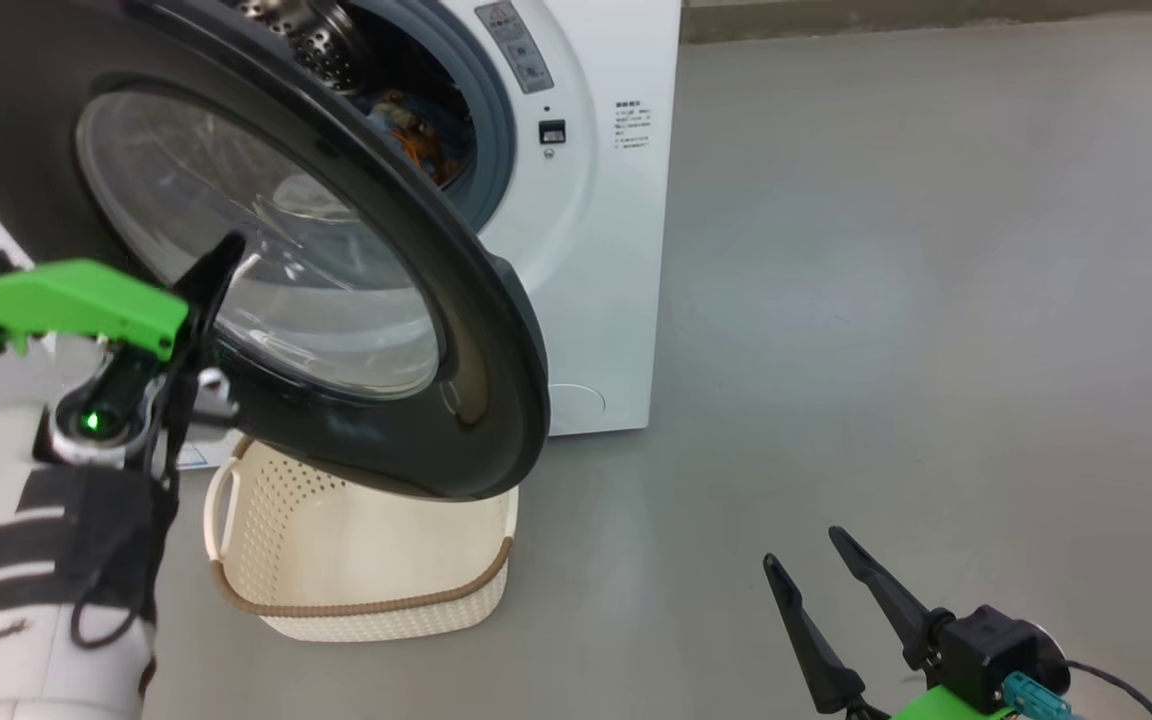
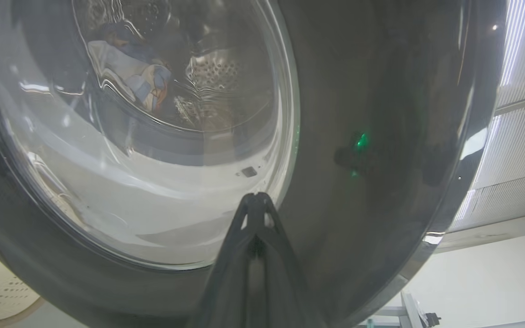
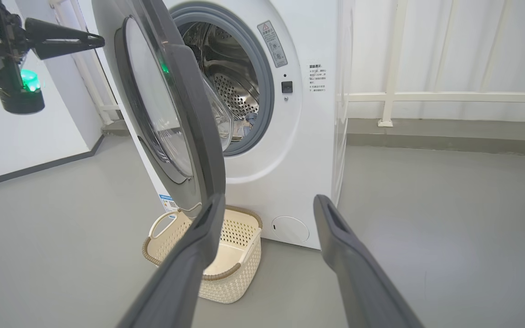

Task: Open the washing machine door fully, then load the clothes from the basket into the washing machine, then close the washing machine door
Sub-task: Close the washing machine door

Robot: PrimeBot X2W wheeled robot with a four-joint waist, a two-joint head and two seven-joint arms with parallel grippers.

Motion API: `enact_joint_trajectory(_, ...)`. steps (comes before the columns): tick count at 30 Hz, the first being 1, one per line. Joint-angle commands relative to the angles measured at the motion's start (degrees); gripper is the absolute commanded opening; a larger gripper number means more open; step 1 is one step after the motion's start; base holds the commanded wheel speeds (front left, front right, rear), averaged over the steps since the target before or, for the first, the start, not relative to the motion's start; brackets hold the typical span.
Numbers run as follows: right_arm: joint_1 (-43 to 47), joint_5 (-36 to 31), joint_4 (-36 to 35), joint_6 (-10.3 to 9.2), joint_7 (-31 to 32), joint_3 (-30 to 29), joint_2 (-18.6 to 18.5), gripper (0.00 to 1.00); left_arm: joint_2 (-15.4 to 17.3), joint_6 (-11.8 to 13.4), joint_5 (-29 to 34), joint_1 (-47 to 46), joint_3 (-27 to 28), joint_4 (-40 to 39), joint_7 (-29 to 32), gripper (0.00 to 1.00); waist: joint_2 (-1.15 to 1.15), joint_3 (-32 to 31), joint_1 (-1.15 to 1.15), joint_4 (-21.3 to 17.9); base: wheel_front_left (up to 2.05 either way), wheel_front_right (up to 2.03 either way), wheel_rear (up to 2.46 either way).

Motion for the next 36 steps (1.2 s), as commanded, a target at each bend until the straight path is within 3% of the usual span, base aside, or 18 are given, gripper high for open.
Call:
enact_joint_trajectory(1, 0.0, -0.3, -1.5, 0.09, -0.3, 0.7, 0.1, 1.0, 3.3, -0.4, 1.1, 0.5, 0.7, -2.2, -1.0, 0.0, 0.0, -0.5, 0.0, 0.6, 0.0, 0.0, 0.0)
enact_joint_trajectory(3, 0.3, -0.4, -1.6, 0.09, -0.3, 0.4, 0.1, 1.0, 4.3, -0.4, 2.8, 2.0, -0.5, -3.4, -2.1, 0.0, 0.0, -0.8, 0.0, 1.1, 0.0, 0.0, 0.0)
enact_joint_trajectory(5, 0.6, -0.5, -1.8, 0.09, -0.3, -0.1, 0.1, 1.0, 5.0, -0.4, 4.3, 3.7, -1.5, -5.0, -3.6, 0.23, 0.0, -1.1, 0.0, 1.5, 0.0, 0.0, 0.0)
enact_joint_trajectory(7, 0.9, -0.7, -2.0, 0.09, -0.3, -0.5, 0.0, 1.0, 5.9, -0.4, 6.5, 5.9, -2.8, -7.0, -5.6, 0.4, 0.0, -1.3, 0.0, 1.9, 0.0, 0.0, 0.0)
enact_joint_trajectory(9, 1.3, -0.8, -2.2, 0.09, -0.3, -0.9, -0.1, 1.0, 6.6, -0.4, 8.4, 8.1, -3.8, -9.2, -8.0, 0.98, 0.0, -1.4, 0.0, 2.3, 0.0, 0.0, 0.0)
enact_joint_trajectory(16, 2.1, -1.2, -2.9, 0.09, -0.3, -2.1, -0.3, 1.0, 11.5, 0.8, 22.4, 17.5, -10.4, -17.5, -19.5, 1.0, 0.0, -1.5, 0.0, 3.0, 0.0, 0.0, 0.0)
enact_joint_trajectory(17, 2.3, -1.3, -3.1, 0.09, -0.3, -2.5, -0.4, 1.0, 12.8, 2.4, 27.0, 20.2, -12.5, -19.8, -22.9, 1.0, 0.0, -1.5, 0.0, 3.1, 0.0, 0.0, 0.0)
enact_joint_trajectory(20, 2.4, -1.5, -3.4, 0.09, -0.3, -3.2, -0.6, 1.0, 14.0, 5.3, 33.2, 24.2, -15.0, -22.7, -28.2, 1.0, 0.0, -1.5, 0.0, 3.2, 0.0, 0.0, 0.0)
enact_joint_trajectory(29, 3.3, -2.0, -4.3, 0.09, -0.3, -5.5, -0.9, 1.0, 12.5, 10.1, 39.3, 37.4, -16.5, -28.9, -33.3, 1.0, 0.0, -1.7, 0.0, 3.0, 0.0, 0.0, 0.0)
enact_joint_trajectory(36, 4.3, -2.2, -5.0, 0.09, -0.3, -7.2, -0.8, 1.0, 9.9, 11.5, 41.4, 45.3, -12.4, -32.5, -33.7, 1.0, 0.0, -1.8, 0.0, 3.0, 0.0, 0.0, 0.0)
